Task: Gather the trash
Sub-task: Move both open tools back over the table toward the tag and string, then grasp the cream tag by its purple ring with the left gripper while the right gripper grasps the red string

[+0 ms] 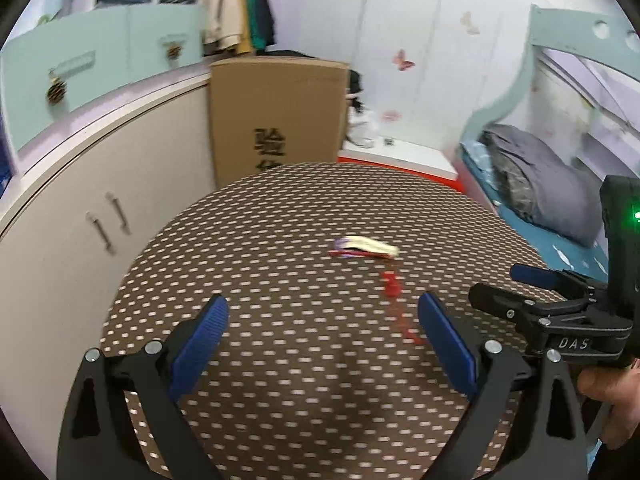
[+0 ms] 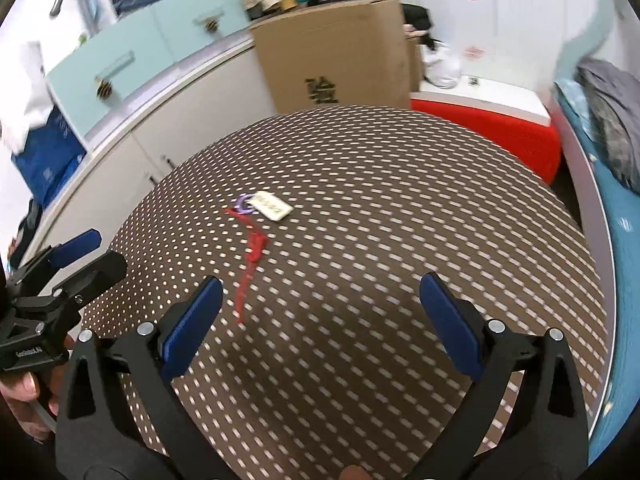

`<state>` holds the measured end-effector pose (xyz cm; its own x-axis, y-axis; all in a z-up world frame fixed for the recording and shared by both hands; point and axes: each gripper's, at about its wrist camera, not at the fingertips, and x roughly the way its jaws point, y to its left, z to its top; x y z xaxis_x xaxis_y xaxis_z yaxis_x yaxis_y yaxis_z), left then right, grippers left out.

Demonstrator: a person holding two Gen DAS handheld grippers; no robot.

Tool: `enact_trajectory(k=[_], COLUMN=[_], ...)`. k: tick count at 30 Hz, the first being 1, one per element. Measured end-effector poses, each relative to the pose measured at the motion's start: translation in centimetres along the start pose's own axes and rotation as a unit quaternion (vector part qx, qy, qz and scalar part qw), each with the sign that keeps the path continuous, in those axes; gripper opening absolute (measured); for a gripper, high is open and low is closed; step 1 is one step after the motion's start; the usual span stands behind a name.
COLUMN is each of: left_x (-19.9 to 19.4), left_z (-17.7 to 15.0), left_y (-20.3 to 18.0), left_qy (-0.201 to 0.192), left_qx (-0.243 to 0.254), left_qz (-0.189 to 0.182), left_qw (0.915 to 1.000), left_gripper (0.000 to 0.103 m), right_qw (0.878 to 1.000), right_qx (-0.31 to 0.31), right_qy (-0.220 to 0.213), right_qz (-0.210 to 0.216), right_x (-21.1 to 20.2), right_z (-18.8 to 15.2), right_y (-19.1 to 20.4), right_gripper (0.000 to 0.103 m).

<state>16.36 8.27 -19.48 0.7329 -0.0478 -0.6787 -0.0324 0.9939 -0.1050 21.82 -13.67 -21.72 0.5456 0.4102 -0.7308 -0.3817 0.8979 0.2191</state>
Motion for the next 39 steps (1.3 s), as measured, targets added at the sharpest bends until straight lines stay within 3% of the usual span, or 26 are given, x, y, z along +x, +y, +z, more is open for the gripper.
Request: enact_trajectory(k=[6, 8, 9, 10, 13, 21, 31, 32, 34, 35, 37, 39], left_x=[1.7, 2.3, 2.4, 2.7, 3.8, 8.1, 13.1, 13.4, 13.6, 13.5, 13.3, 13.0], left_z=[0.4, 0.6, 0.6, 0.8, 1.4, 3.2, 4.2, 4.2, 4.3, 4.2, 4.1, 3.9], left_y=[3.3, 3.8, 3.8, 3.9, 3.6, 0.3, -2.9, -3.1, -3.5, -3.7, -4.2, -4.3], left_qy=[0.008, 0.012, 0.012, 0.013, 0.016, 0.036, 0.075, 0.079, 0.085, 0.082, 0.085, 0.090], left_qx=[-0.023, -0.025, -0.024, -0.022, -0.014, 0.042, 0.118, 0.121, 0.128, 0.133, 0.139, 0.131], left_qz=[0.015, 0.017, 0.018, 0.018, 0.017, 0.005, -0.006, -0.014, -0.027, -0.034, -0.038, -0.049], left_qw=[0.9996, 0.9995, 0.9995, 0.9995, 0.9996, 0.9985, 0.9901, 0.9894, 0.9878, 0.9871, 0.9858, 0.9861], left_gripper=[0.093, 0.093, 0.093, 0.093, 0.093, 0.093, 0.091, 0.077, 0.059, 0.041, 0.021, 0.021], right_qw=[0.998, 0.997, 0.997, 0.996, 0.994, 0.998, 0.999, 0.999, 0.999, 0.999, 0.999, 0.999], right_qx=[-0.046, -0.062, -0.068, -0.079, -0.096, -0.044, 0.009, 0.011, 0.018, 0.020, 0.023, 0.025], right_qy=[0.030, 0.040, 0.045, 0.051, 0.046, 0.031, 0.015, 0.014, 0.010, 0.008, 0.004, 0.001], right_qz=[0.006, 0.005, 0.005, -0.002, -0.008, -0.018, -0.032, -0.031, -0.028, -0.027, -0.026, -0.024], right_x=[4.3, 5.7, 6.2, 6.9, 6.8, 4.0, 1.0, 0.9, 0.4, 0.2, -0.2, -0.4], right_z=[1.3, 1.5, 1.5, 1.4, 1.1, 0.2, -0.5, -0.5, -0.7, -0.8, -1.0, -1.0], right_y=[3.6, 4.6, 5.0, 5.4, 5.6, 0.7, -4.7, -5.0, -5.4, -5.6, -6.0, -6.2], right_gripper=[0.070, 0.056, 0.039, 0.028, 0.011, 0.010, 0.010, 0.010, 0.010, 0.010, 0.010, 0.010])
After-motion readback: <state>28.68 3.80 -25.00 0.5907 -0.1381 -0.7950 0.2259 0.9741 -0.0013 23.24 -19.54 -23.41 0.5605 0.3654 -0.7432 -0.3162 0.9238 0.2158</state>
